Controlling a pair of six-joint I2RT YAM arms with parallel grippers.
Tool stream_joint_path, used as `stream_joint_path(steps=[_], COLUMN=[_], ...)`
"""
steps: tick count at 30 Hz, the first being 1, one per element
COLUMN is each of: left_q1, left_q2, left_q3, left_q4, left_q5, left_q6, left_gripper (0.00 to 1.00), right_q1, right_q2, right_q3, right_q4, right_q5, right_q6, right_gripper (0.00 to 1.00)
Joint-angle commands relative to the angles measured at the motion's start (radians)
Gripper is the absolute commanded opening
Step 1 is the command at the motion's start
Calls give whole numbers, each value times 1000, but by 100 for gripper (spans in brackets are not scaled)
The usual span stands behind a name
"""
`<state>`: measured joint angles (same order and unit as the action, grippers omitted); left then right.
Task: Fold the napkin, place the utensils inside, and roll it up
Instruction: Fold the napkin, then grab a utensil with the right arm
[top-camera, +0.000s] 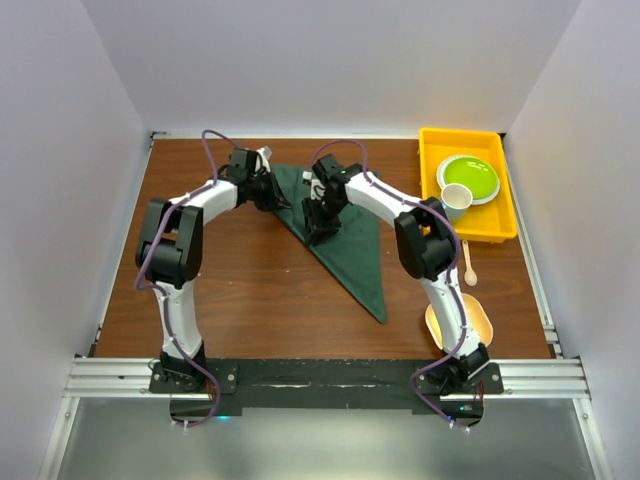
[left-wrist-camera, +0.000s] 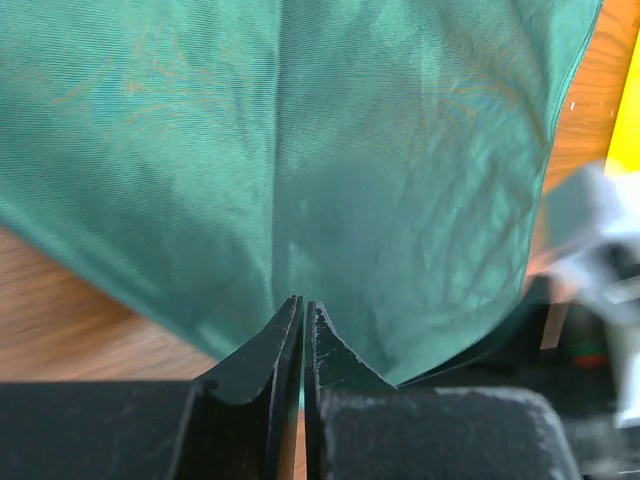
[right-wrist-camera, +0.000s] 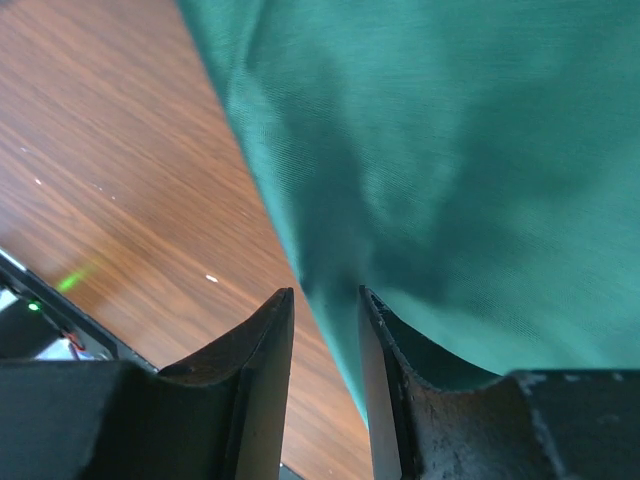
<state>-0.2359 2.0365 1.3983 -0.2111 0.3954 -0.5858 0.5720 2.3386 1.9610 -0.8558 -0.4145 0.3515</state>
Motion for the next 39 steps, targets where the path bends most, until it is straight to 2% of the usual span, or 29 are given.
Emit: stream_joint_path(steps=[1,5,9,14,17,21,28,32,35,36,39], left_q1=[6,6,6,6,6,1,-74,-103,-114,-117,-132], left_q2=[-64,-41,19,31,-1,-41,-88,-123,-169,-185,-255], left_q3=[-30,-55,-23,57,80,102,21,-13,-9,-10,-41], left_q4=[-20,-28,-80,-149,-154,-159,-106,-103,-120,-126,-134], left_q5=[19,-1,-36,-59,-43,0,56,48,40,40,45], left_q6=[75,86,116,158,147,110,34,18,24,24,23], left_gripper=[9,8,7,7,8,11,11,11,16,22,38], right_q1=[8,9,9,5,-38,-162,-305,-339,-342,-345,-354], right_q2=[-4,-24,-22,-38,-53,-56,40,88,13,-25,-229], right_q3=[38,-46,-62,45,91,128,309,459,449,422,143], right_q4=[32,66,49,-11,-11,1,0,-89,-162,-178,-181], right_q5=[-18,0,3,12,48,114,195,212,272,313,385], right_q6=[15,14,-3,-3,26,81,30,4,-37,-52,-75], right_gripper=[35,34,33,34,42,55,54,51,56,62,75])
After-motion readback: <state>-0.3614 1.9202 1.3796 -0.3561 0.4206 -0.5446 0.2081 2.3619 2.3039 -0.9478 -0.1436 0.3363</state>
